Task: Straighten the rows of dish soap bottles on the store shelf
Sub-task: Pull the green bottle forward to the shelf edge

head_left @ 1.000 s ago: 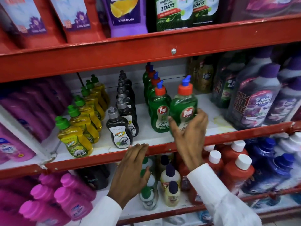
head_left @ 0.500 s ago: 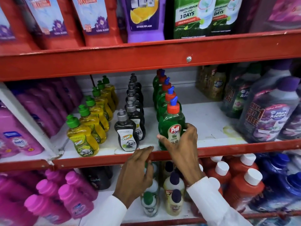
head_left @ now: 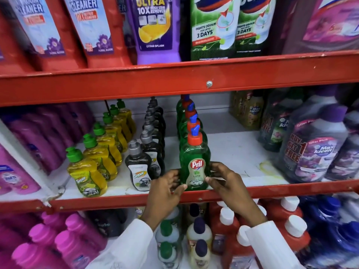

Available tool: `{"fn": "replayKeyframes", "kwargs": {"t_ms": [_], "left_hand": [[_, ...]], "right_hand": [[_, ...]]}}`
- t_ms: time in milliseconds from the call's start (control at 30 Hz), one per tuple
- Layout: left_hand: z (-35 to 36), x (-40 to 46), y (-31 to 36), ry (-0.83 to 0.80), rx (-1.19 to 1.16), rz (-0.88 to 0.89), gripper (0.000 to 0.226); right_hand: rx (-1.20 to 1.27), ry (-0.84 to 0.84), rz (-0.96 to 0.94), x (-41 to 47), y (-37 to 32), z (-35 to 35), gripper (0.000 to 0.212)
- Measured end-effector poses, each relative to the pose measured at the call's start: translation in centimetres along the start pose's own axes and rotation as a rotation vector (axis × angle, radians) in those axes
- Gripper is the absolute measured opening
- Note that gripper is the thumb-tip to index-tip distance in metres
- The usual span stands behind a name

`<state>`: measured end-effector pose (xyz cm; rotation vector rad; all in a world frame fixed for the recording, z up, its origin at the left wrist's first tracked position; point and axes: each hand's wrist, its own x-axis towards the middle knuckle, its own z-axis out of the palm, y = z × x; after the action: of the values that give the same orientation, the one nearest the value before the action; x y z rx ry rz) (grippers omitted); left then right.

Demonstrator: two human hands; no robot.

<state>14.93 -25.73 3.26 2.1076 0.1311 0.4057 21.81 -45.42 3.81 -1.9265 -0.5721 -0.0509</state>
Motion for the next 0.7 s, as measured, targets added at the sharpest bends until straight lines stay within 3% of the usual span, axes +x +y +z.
{"fn": "replayKeyframes", "kwargs": {"t_ms": [700], "left_hand": [[0.37,-0.09,0.03,-0.023,0.017,0.118,0.042]], "right_hand": [[0.012,0.036,0.011,-0.69,0.37,0.18,0.037]]}}
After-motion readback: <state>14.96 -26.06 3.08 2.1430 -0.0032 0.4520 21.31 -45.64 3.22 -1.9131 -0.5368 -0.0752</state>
